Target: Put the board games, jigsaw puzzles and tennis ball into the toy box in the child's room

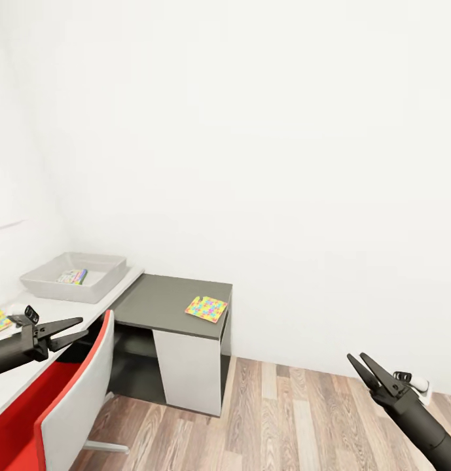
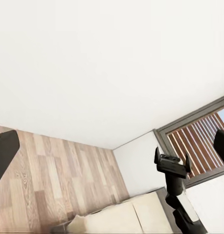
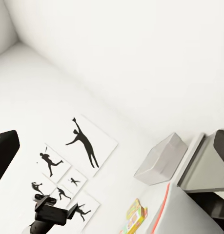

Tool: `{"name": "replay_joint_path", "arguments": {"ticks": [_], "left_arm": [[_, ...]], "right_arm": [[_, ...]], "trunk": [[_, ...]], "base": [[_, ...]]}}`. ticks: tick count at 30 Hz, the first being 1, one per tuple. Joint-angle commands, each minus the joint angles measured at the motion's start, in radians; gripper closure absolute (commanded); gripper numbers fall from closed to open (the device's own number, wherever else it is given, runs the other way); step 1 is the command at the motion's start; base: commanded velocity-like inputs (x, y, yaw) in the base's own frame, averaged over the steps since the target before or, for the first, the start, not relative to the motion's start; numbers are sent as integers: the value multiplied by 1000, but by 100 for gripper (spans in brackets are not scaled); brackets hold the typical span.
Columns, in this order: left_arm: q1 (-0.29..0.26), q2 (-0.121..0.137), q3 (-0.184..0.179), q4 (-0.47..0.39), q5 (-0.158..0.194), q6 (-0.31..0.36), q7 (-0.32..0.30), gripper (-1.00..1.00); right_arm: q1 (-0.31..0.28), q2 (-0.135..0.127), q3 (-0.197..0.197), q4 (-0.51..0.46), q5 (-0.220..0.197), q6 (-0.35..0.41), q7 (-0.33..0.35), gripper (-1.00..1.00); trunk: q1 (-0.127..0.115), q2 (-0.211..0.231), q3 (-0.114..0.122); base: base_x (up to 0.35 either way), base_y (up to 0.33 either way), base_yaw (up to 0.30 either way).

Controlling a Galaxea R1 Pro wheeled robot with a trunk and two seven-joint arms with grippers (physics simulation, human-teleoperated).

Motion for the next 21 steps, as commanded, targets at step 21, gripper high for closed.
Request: {"name": "replay_joint_path", "arguments": {"ticks": [21], "left_arm": [[-1, 0, 1, 1, -3, 3, -5, -100]], "right_arm": [[0, -1, -26, -1, -7, 8, -1, -100]], "trunk": [[0, -1, 24]], "base": [[-163, 73, -225]]}}
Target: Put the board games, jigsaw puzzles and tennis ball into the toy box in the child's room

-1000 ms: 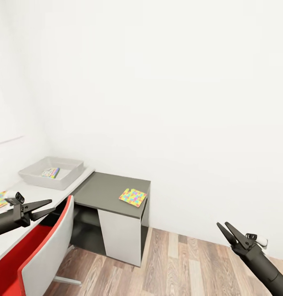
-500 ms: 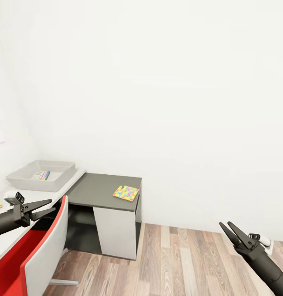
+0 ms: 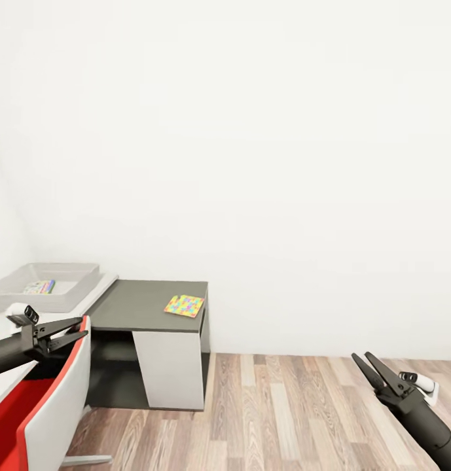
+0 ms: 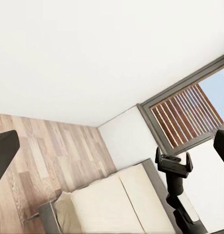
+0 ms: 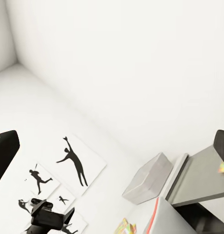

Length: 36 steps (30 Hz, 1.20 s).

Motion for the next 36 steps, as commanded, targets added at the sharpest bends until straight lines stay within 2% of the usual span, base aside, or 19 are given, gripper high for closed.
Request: {"name": "replay_joint_path", "arguments": {"ticks": [1, 17, 36], "left_arm": [[-1, 0, 0, 1, -3, 3, -5, -100], [-1, 0, -1, 1, -3, 3, -5, -100], [-1, 0, -1, 1, -3, 3, -5, -100]], "right_arm": [[1, 0, 0, 0, -7, 7, -1, -100], [1, -1, -2, 3, -7, 7, -2, -100], [1, -1, -2, 3, -7, 7, -1, -100]], "trunk": [[0, 0, 1], [0, 0, 20], [0, 0, 43]], "base": [[-30, 11, -225], [-7, 1, -225], [-85, 14, -225]]}}
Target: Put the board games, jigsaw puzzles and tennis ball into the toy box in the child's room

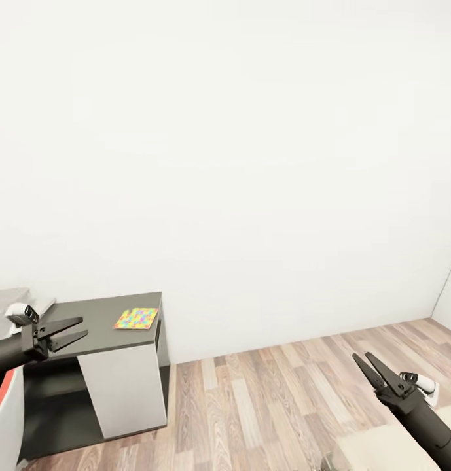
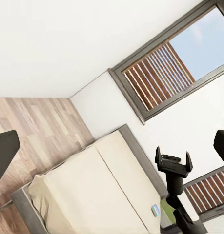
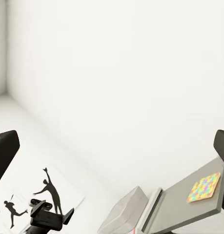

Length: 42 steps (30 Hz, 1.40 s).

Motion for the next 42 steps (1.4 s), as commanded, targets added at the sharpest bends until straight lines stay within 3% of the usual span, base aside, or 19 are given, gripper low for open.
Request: {"name": "replay_joint_path", "arguments": {"ticks": [1, 17, 42], "left_arm": [[-1, 0, 0, 1, -3, 3, -5, -100], [-1, 0, -6, 1, -3, 3, -4, -100], [-1, 0, -5, 1, -3, 3, -3, -100]], "right_arm": [[1, 0, 0, 0, -7, 7, -1, -100], [0, -1, -1, 12, -7, 7, -2, -100], [1, -3, -2, 15, -7, 8, -2, -100]], "trunk": [[0, 0, 1], [0, 0, 20], [0, 0, 50]], "base": [[-116, 0, -225], [-234, 0, -225], [-67, 0, -225]]}}
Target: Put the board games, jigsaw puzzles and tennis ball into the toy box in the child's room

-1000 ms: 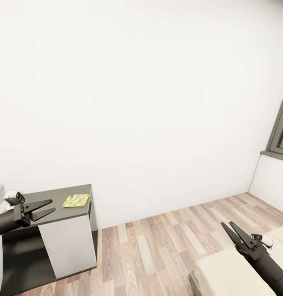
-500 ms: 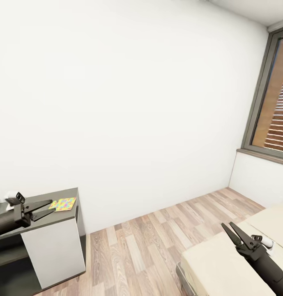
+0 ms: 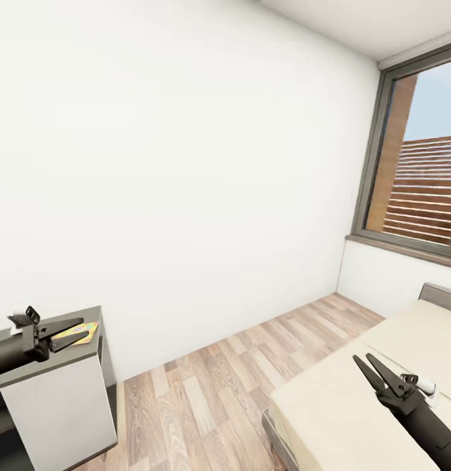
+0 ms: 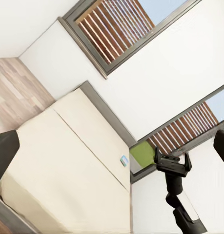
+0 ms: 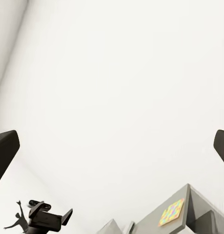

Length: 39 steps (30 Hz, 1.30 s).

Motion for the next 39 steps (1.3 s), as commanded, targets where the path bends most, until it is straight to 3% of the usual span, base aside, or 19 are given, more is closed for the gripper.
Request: {"name": "replay_joint_path", "arguments": {"ticks": [1, 11, 25, 39], "left_arm": [[-1, 0, 0, 1, -3, 4, -5, -100], [-1, 0, 3, 1, -3, 4, -6, -100], [-1, 0, 3, 1, -3, 4, -6, -100], [-1, 0, -2, 1, -3, 4, -5, -100]], "right_arm": [[0, 0, -1, 0, -7, 8, -1, -100], [0, 1, -18, 0, -7, 8, -1, -100], [0, 1, -20, 5, -7, 11, -3, -100], [-22, -5, -51, 105, -7, 64, -30, -100]], "trunk": [[0, 0, 1], [0, 0, 13], [0, 0, 30], [0, 0, 42]], "base": [[-212, 0, -225], [-236, -60, -225], [-157, -205, -225], [-44, -268, -223]]}}
